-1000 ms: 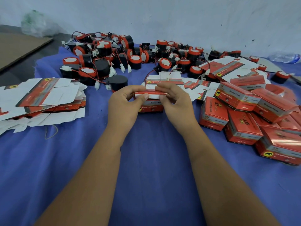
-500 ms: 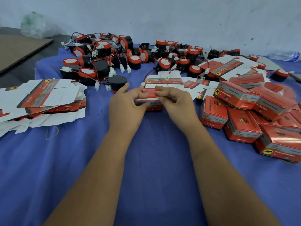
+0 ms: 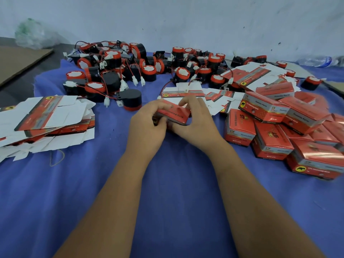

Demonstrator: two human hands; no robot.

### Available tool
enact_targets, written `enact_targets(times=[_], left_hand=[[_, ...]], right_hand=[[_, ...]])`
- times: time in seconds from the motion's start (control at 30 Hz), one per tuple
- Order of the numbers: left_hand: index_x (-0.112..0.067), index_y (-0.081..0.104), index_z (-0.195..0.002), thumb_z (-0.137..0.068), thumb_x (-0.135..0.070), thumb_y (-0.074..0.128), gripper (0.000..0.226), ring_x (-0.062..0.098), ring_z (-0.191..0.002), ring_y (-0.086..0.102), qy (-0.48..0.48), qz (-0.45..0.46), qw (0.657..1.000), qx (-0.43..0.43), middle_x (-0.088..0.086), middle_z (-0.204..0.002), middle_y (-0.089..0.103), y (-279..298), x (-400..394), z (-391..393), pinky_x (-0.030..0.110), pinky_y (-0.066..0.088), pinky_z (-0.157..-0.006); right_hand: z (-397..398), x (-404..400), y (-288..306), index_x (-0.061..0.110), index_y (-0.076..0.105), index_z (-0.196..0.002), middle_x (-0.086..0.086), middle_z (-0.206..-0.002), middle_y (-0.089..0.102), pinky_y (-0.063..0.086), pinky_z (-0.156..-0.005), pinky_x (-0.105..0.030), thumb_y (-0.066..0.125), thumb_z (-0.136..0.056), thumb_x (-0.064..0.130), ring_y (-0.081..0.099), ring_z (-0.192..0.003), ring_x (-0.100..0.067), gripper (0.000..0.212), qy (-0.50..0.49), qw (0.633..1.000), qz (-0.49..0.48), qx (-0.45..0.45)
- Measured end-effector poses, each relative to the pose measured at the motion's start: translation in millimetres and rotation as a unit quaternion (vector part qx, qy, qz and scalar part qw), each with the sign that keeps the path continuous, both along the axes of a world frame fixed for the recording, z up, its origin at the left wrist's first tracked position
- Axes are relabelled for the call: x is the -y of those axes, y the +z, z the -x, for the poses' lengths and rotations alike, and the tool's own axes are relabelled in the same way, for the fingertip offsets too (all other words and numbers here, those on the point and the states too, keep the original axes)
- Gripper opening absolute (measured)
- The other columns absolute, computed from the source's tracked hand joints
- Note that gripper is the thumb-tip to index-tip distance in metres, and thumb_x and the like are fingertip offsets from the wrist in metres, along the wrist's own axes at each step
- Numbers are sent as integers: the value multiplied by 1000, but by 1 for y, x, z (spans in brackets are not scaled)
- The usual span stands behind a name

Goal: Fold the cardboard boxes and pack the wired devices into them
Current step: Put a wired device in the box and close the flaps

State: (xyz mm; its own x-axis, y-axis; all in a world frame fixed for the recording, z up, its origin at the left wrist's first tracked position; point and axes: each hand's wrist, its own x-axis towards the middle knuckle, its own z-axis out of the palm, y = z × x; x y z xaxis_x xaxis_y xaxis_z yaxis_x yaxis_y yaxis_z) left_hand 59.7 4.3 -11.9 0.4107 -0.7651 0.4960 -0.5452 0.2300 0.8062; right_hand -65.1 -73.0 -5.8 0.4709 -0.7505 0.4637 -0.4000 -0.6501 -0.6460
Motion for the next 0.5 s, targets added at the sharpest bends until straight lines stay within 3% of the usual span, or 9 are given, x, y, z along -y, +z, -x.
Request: enact_targets(times=[0.07, 0.13, 0.23, 0.33, 0.5], left_hand=[[-32, 63, -109, -91, 6, 55, 44, -5, -103, 60, -24, -6, 999, -27, -13, -118, 66, 3, -1, 3, 8, 46, -88], [-39, 61, -109, -93, 4, 53, 46, -15, -101, 57, -41, 1, 997, -62, -28, -114, 63, 6, -3, 6, 3, 43, -84], [-37, 63, -113, -97, -6, 52, 37, -7, -107, 57, -25, -26, 996, -81, -22, -121, 61, 6, -2, 6, -2, 41, -76], [-36, 66, -103, -98, -10, 51, 30, 1, -76, 54, -13, -85, 995, -51, -15, -115, 64, 2, 2, 5, 3, 41, -60], [-41, 64, -85, -96, -11, 52, 34, 11, -60, 49, -6, -127, 991, -50, -16, -84, 65, 1, 4, 5, 13, 39, -47]], right_hand=[[1, -2, 7, 19, 54, -103, 0, -105, 46, 42, -74, -27, 77, -73, 31, 46, -93, -17, 41, -13, 998, 47, -28], [3, -2, 16, 17, 55, -102, -2, -105, 45, 44, -70, -33, 78, -70, 33, 46, -94, -22, 42, -64, 990, 116, -45], [17, 5, 29, 16, 55, -102, -6, -108, 46, 37, -66, -28, 76, -72, 36, 45, -93, -22, 42, -212, 962, 171, -8], [45, 15, 35, 10, 57, -99, -11, -109, 49, 32, -75, -29, 71, -74, 31, 46, -101, -28, 36, -352, 918, 182, -6], [74, 19, 36, 8, 53, -103, -14, -116, 51, 32, -89, -39, 64, -78, 33, 44, -110, -33, 37, -466, 873, 123, -74]])
